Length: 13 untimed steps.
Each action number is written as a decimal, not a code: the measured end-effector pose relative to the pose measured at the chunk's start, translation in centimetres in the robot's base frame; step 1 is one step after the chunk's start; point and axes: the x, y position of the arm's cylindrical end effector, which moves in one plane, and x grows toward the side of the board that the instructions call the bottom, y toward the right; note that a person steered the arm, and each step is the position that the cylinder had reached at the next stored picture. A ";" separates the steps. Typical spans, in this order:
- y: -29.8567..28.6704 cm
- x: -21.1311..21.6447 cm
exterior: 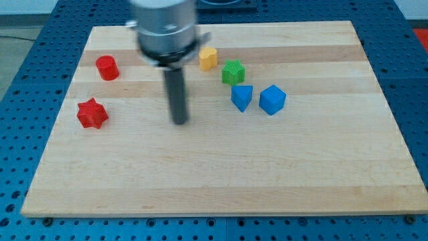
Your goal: Move blue triangle above to the blue cube
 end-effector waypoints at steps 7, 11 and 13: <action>12.8 -10.0; 23.9 -4.8; 26.8 -3.2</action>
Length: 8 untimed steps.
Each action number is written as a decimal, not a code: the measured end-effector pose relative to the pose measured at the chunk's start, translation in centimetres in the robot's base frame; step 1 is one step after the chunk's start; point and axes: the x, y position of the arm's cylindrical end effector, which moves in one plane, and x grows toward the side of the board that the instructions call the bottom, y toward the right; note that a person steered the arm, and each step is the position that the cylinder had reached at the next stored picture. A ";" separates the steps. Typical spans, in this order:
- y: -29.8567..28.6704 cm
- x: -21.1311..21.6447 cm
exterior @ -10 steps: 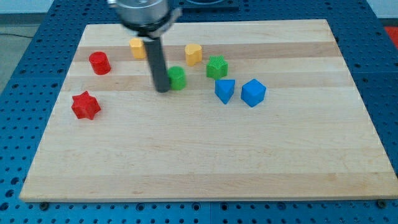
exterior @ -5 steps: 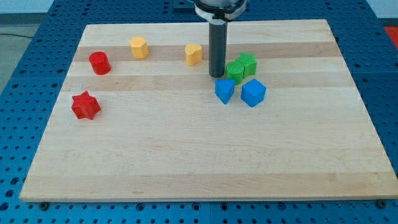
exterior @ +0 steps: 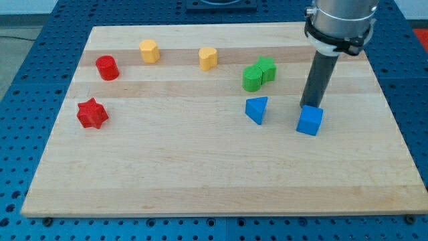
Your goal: Move blue triangle above to the blue cube
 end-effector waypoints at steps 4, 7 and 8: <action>-11.7 3.3; -4.4 0.7; -8.0 3.4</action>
